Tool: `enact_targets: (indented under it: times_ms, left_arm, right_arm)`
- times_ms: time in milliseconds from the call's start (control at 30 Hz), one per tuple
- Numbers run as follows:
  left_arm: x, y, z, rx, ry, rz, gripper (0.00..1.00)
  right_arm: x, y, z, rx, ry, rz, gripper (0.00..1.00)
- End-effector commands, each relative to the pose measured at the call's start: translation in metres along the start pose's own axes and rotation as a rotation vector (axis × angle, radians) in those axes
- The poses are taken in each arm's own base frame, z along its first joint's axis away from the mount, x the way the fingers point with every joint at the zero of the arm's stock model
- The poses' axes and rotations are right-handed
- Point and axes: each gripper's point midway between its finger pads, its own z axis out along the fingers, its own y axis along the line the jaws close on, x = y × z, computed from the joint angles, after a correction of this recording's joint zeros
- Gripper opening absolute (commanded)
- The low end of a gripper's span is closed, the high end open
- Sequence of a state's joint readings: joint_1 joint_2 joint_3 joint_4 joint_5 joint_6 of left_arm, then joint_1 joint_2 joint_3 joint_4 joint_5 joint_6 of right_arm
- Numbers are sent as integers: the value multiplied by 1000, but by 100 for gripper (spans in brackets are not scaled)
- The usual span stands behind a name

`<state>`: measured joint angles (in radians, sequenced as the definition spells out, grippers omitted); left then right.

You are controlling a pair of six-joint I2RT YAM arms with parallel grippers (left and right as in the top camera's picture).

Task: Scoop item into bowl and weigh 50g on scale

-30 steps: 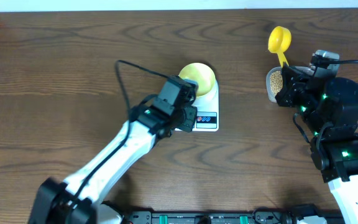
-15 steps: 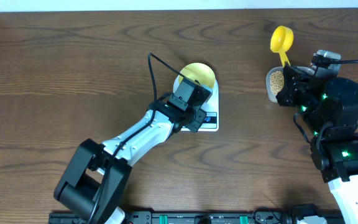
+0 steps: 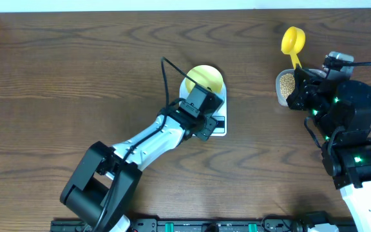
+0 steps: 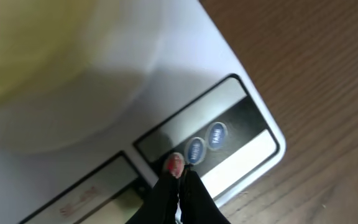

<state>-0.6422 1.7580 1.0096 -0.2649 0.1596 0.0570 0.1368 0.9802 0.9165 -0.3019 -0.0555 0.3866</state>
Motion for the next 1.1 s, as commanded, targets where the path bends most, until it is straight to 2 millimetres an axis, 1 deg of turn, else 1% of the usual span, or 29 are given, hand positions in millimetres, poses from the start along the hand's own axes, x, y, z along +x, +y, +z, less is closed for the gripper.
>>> enact_targets:
  times_ms: [0, 267, 533, 700, 1067]
  left_arm:
    - [4, -3, 6, 14, 16, 15, 8]
    - [6, -2, 11, 9, 25, 14, 7]
    - [6, -1, 12, 6, 23, 14, 7]
    - [6, 9, 12, -50, 24, 15, 8]
    - [6, 9, 12, -50, 22, 15, 7]
  right_arm:
    - [-9, 1, -2, 2, -22, 9, 1]
    - [-8, 1, -2, 4, -19, 9, 1]
    - [-8, 1, -2, 4, -17, 9, 1]
    - [-8, 1, -2, 4, -17, 9, 1]
    - [-7, 1, -2, 5, -16, 9, 1]
